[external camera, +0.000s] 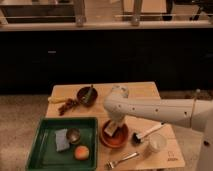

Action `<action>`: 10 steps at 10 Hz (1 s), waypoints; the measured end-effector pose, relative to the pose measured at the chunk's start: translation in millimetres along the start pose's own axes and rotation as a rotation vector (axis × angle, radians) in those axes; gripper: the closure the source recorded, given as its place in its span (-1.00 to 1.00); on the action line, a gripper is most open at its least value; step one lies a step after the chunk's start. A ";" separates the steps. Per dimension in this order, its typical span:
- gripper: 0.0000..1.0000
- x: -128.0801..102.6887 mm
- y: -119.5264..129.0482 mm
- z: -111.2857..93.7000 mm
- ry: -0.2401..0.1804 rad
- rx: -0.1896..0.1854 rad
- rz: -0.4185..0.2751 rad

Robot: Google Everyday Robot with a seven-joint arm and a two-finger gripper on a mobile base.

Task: Wipe red bowl with eraser

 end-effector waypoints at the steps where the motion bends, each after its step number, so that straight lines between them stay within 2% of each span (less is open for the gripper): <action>1: 0.93 -5.8 -3.6 -3.3 0.000 0.007 -0.018; 3: 0.93 -17.4 -2.9 -10.9 0.005 0.014 -0.056; 5: 0.93 -22.3 8.4 -14.1 0.006 0.010 -0.049; 10: 0.93 -0.5 67.8 -16.3 0.018 -0.027 0.069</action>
